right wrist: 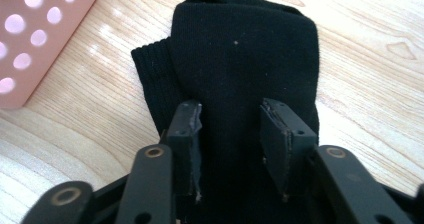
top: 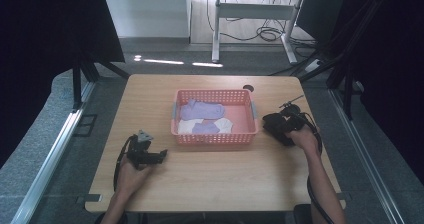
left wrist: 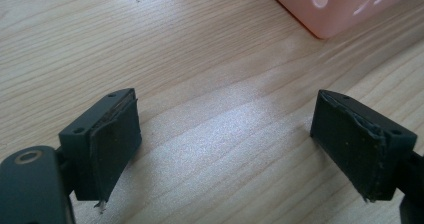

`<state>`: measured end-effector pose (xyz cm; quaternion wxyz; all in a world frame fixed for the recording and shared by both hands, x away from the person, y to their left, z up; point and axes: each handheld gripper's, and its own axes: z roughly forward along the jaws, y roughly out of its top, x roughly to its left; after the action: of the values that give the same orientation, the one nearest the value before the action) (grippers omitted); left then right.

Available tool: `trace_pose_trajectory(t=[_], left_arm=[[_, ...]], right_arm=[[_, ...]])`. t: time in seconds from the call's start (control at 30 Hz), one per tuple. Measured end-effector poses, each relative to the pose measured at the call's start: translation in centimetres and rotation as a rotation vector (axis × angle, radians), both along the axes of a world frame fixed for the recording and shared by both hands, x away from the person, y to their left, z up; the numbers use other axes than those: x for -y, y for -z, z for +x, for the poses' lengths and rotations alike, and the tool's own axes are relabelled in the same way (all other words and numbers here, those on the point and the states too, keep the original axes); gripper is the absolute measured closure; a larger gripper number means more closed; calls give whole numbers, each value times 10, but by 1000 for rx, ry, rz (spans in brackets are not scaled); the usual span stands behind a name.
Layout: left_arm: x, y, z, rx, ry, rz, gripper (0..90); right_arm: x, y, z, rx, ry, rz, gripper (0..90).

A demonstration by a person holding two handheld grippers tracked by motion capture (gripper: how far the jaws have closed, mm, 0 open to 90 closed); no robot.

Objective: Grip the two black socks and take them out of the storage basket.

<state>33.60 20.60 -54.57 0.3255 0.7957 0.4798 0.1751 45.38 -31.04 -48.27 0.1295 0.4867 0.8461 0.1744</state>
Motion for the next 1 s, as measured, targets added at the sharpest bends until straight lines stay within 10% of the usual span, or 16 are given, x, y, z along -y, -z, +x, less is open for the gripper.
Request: trace_pose_trajectory(t=[1.0], left_arm=[[0, 0, 0, -1, 0, 0, 123]], right_arm=[[-10, -27, -14, 50, -47, 26, 344]])
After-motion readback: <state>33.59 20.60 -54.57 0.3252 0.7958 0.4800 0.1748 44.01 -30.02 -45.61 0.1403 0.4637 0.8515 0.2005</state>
